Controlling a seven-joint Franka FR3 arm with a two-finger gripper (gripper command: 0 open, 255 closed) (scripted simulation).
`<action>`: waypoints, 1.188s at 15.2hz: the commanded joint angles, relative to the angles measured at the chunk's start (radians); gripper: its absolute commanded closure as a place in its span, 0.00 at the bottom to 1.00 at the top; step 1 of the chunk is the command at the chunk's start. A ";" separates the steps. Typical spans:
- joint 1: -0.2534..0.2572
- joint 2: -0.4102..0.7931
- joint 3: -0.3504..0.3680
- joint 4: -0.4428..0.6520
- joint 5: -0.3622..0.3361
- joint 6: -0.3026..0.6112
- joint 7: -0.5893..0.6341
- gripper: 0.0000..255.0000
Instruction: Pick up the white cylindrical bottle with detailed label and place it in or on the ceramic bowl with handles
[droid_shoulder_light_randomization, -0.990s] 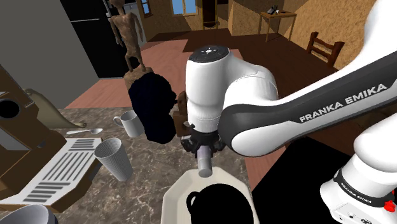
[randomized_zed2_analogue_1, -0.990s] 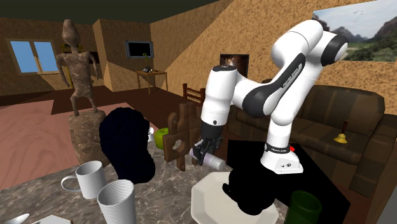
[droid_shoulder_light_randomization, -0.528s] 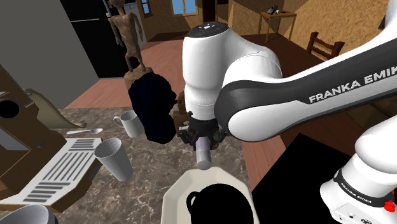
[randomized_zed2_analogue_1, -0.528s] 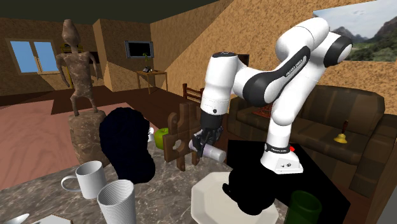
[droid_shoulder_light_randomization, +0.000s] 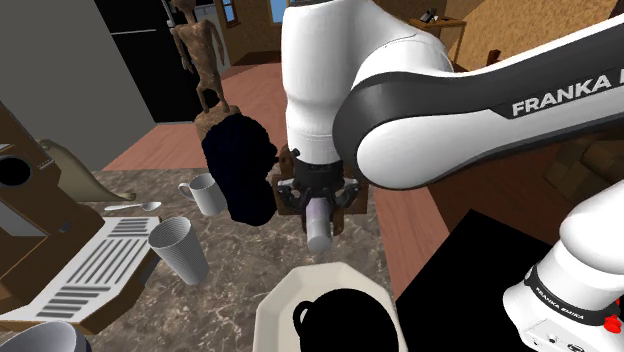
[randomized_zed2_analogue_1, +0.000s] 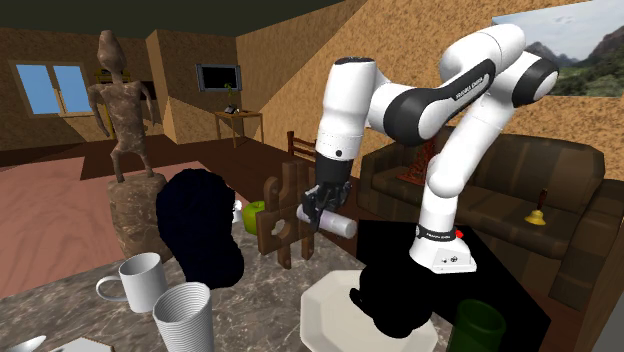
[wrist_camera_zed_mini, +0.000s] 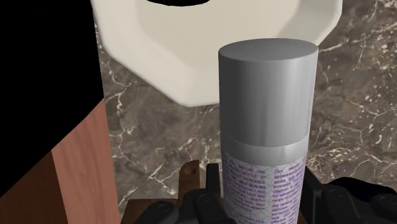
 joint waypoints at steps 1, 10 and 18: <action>0.004 -0.008 -0.014 0.021 0.002 -0.029 -0.006 1.00; 0.091 -0.084 0.079 0.042 0.071 -0.087 0.146 1.00; 0.103 -0.094 0.189 0.054 0.099 -0.076 0.254 1.00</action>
